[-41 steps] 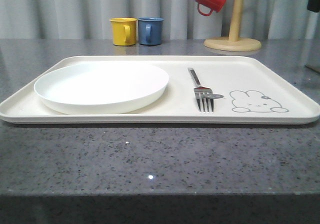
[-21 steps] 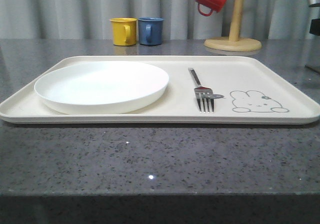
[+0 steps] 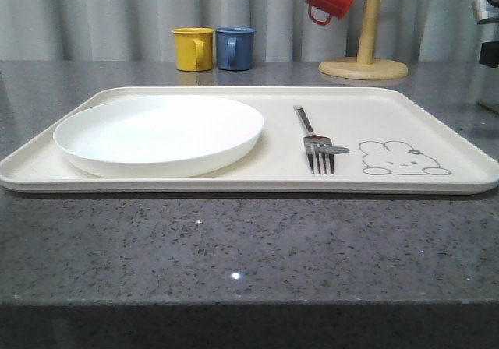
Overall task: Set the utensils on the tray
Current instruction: 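Move the right gripper to the steel chopsticks and grasp them, then place the chopsticks on the tray beside the fork and release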
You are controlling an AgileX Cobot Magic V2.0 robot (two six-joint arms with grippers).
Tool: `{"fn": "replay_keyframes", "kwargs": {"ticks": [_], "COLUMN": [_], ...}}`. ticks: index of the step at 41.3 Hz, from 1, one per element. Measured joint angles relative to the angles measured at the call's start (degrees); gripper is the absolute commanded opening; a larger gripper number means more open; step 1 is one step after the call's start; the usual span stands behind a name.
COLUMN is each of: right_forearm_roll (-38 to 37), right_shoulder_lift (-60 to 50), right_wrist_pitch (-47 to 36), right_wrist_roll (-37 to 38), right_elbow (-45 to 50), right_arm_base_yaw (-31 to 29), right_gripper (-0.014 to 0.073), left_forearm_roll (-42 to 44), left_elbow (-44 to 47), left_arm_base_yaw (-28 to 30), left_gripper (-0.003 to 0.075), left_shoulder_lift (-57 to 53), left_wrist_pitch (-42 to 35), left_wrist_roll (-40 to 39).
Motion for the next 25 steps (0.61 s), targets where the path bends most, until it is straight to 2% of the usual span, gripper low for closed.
{"fn": "replay_keyframes", "kwargs": {"ticks": [6,14,25], "right_forearm_roll": [0.0,0.1,1.0], "right_shoulder_lift": [0.3,0.3,0.3], "right_wrist_pitch": [0.0,-0.1,-0.1], "right_wrist_roll": [0.0,0.0,-0.1], "right_elbow": [0.0,0.0,-0.7], "right_arm_base_yaw": [0.0,0.0,0.0], "right_gripper": [0.0230,0.0079,0.0069], "left_forearm_roll": [0.0,0.0,0.0], "left_elbow": [0.0,0.0,0.0], "left_arm_base_yaw": [0.0,0.0,0.0], "left_gripper": [0.0349,0.0349,0.0349], "left_shoulder_lift": [0.0,0.0,0.0], "left_wrist_pitch": [0.0,0.0,0.0], "left_wrist_roll": [0.0,0.0,0.0]}}
